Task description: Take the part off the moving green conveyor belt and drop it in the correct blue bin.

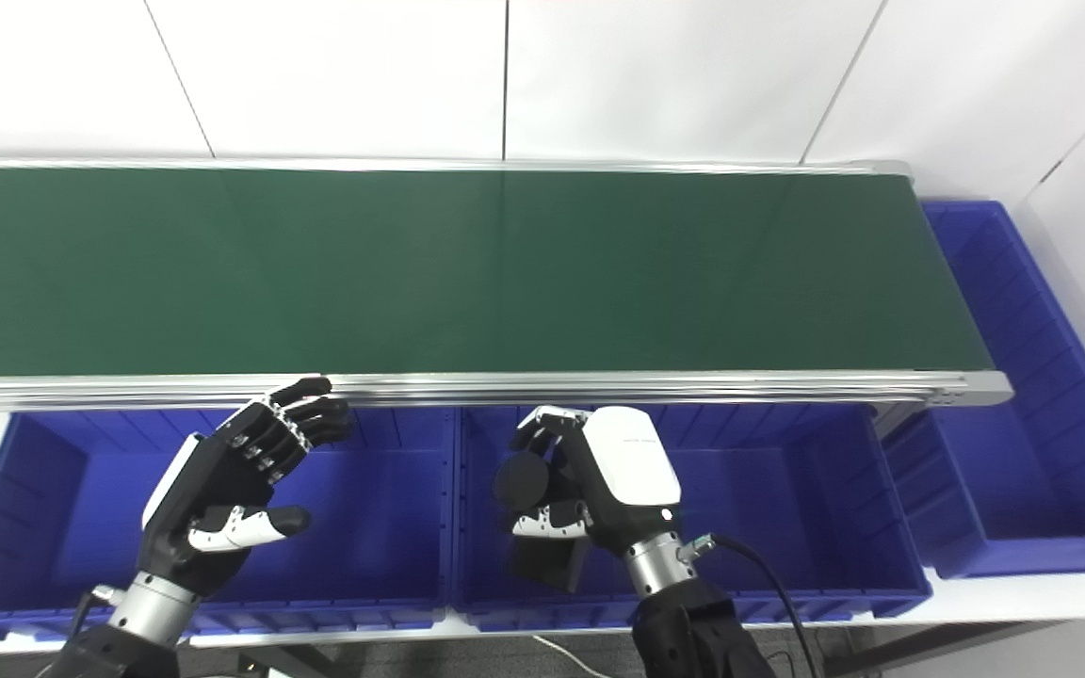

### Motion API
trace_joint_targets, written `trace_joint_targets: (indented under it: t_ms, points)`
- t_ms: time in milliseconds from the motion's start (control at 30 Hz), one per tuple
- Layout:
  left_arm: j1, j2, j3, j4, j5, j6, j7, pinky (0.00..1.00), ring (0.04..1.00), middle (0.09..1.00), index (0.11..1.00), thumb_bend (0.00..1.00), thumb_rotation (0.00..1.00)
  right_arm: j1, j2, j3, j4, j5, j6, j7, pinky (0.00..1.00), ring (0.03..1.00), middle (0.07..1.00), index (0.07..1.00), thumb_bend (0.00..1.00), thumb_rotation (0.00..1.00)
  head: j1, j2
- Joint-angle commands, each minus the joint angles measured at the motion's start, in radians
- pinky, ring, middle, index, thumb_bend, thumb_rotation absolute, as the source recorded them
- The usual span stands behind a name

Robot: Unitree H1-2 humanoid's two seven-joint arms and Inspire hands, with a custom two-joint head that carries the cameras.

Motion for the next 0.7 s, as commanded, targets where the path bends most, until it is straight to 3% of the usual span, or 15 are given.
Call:
trace_joint_targets:
  t_ms: [0,433,633,667]
  points:
    - [-0.008,0.006,0.004,-0.032,-0.010,-0.012,-0.004,0.75,0.712,0.722,0.761,1.00,0.25,-0.023,-0.001,0.006,-0.014,-0.011,0.000,0.003,0.38,0.430,0.475,0.533,0.50,0.00,0.000,0.001]
    - [-0.008,0.007,0.004,-0.034,-0.017,-0.008,-0.009,0.76,0.718,0.723,0.759,0.99,0.24,-0.036,-0.004,0.009,-0.006,-0.027,0.010,0.040,0.36,0.436,0.478,0.529,0.50,0.00,0.000,-0.001]
    - [-0.004,0.008,0.004,-0.040,-0.013,-0.005,-0.007,0.78,0.722,0.729,0.761,0.99,0.25,-0.028,0.007,0.001,-0.024,-0.027,0.045,0.058,0.36,0.451,0.489,0.537,0.50,0.00,-0.001,-0.003]
    - [-0.004,0.008,0.004,-0.038,-0.014,-0.006,-0.008,0.78,0.724,0.731,0.761,0.99,0.25,-0.026,0.007,0.002,-0.030,-0.033,0.054,0.064,0.44,0.439,0.486,0.537,0.51,0.00,-0.001,-0.003]
